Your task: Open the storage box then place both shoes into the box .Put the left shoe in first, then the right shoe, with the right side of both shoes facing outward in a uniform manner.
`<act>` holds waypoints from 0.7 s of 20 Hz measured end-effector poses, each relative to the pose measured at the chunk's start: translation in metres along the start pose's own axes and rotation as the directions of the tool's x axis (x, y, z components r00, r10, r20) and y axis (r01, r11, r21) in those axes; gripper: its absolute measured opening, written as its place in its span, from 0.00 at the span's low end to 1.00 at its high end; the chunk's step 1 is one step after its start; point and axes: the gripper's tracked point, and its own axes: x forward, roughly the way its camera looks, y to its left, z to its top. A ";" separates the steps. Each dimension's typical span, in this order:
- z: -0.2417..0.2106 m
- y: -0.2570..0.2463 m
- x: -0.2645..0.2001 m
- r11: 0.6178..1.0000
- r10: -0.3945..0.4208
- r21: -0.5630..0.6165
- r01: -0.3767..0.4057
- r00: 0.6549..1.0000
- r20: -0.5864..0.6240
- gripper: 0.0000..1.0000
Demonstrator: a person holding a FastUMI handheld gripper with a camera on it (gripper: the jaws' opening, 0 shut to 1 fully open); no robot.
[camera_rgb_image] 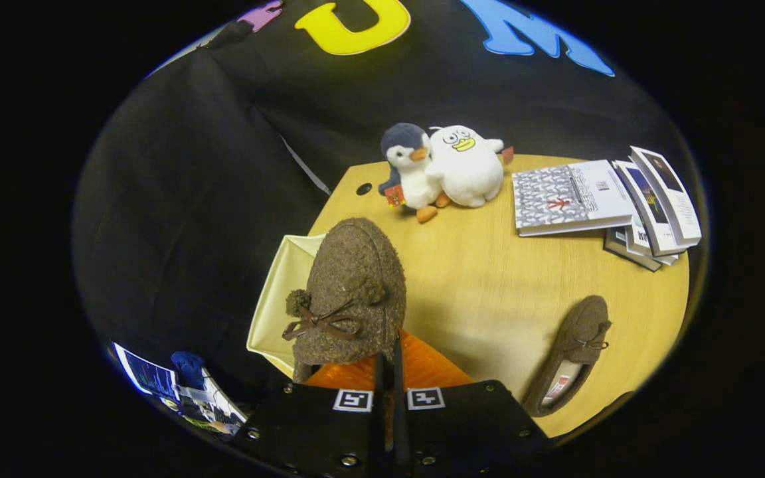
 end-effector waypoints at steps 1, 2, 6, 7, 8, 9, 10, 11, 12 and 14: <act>0.007 0.010 0.001 1.000 0.011 -0.013 -0.010 1.000 0.004 0.05; 0.015 0.020 0.005 0.999 0.021 -0.028 -0.021 1.000 0.007 0.05; 0.039 0.066 0.031 0.995 0.062 -0.083 -0.061 0.998 0.005 0.05; 0.041 0.078 0.040 0.993 0.071 -0.097 -0.071 0.997 -0.002 0.05; 0.041 0.089 0.049 0.991 0.077 -0.111 -0.078 0.997 -0.015 0.05; 0.041 0.097 0.061 0.988 0.079 -0.130 -0.083 0.996 -0.029 0.05; 0.041 0.105 0.072 0.986 0.077 -0.148 -0.082 0.996 -0.038 0.05; 0.040 0.112 0.083 0.983 0.070 -0.168 -0.077 0.996 -0.051 0.05; 0.038 0.117 0.096 0.980 0.059 -0.188 -0.070 0.996 -0.064 0.05; 0.030 0.121 0.117 0.975 0.035 -0.213 -0.056 0.994 -0.099 0.05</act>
